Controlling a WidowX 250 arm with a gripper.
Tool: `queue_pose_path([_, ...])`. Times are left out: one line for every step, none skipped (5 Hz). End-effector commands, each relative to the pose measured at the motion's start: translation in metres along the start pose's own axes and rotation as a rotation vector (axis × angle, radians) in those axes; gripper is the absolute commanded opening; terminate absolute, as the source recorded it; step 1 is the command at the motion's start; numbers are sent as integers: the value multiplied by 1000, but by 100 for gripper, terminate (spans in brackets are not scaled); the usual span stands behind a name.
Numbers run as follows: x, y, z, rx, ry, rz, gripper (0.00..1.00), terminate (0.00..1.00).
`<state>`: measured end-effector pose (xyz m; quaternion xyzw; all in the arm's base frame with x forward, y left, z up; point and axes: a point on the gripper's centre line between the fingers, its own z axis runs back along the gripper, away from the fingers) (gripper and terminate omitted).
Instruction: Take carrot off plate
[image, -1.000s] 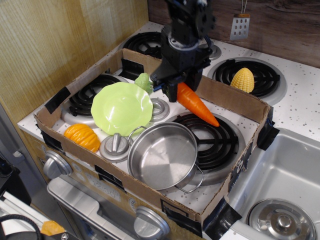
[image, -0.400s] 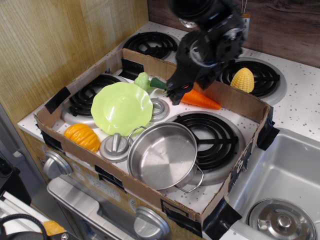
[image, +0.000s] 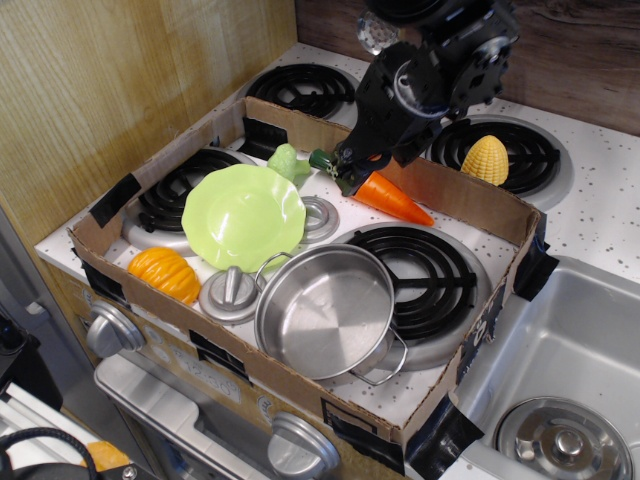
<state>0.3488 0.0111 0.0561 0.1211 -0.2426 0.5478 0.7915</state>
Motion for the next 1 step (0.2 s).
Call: queue_pose_path([28,5,28,-142,93,-172,100,100])
